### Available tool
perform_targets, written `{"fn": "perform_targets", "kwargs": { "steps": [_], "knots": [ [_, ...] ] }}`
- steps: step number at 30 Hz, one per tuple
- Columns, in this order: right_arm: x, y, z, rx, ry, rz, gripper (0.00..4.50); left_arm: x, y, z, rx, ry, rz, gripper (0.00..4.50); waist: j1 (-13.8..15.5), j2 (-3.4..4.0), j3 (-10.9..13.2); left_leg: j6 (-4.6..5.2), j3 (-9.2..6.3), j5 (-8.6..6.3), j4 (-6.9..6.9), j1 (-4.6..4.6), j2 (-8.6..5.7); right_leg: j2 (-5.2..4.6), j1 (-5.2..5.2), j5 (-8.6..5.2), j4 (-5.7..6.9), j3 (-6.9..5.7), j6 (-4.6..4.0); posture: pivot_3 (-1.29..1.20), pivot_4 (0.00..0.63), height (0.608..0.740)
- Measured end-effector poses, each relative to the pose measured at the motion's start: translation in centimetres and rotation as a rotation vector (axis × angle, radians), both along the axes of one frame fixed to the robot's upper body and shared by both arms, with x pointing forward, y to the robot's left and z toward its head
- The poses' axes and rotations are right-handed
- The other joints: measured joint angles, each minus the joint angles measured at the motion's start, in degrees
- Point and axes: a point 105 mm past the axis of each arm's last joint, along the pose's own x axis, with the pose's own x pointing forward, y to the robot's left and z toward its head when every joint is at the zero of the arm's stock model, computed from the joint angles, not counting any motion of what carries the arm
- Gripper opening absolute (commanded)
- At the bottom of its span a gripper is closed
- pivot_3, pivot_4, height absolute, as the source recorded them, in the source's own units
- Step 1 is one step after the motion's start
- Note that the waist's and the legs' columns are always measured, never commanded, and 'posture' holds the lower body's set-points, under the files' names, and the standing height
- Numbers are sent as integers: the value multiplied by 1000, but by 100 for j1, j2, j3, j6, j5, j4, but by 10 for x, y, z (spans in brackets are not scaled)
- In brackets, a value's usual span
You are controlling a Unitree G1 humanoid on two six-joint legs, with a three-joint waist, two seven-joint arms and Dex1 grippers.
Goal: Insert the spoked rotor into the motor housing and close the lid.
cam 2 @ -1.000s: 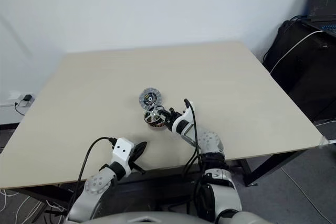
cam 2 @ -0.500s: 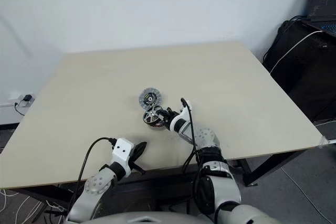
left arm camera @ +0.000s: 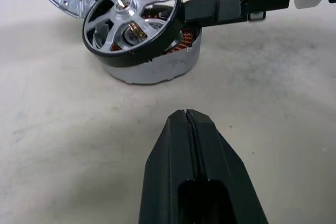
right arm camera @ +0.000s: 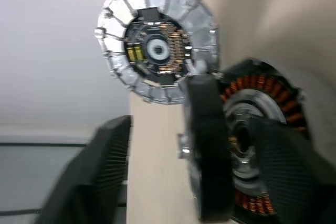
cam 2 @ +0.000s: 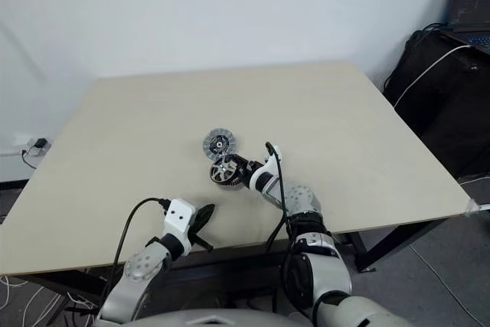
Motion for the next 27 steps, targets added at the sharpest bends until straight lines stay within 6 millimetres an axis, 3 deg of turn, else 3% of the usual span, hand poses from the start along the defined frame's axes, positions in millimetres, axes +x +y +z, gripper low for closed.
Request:
{"fn": "perform_targets", "kwargs": {
  "steps": [8,14,18,27],
  "knots": [
    [5,-27,11,-48,-72,-94,4466,2,-3,2,-5,-9,-10,0,25,1,0,0,0,0,1,-5,-2,1,-5,1,0,2,3,0,0,740],
    [9,-45,31,-245,-262,-152,4466,3,-7,3,-10,-14,-27,0,2,2,1,-1,1,0,-2,-6,-1,2,-9,-7,1,7,15,0,0,740],
    [-1,-28,37,-399,-405,-40,3220,3,-7,4,-10,-15,-32,0,-4,1,0,-3,3,1,-1,-4,-1,2,-8,-15,2,7,28,0,0,740],
    [-18,21,37,-545,-513,158,220,3,-7,4,-12,-14,-34,0,29,-1,0,-7,1,3,1,-2,-1,2,-9,-13,3,6,27,0,0,740]
  ]
}}
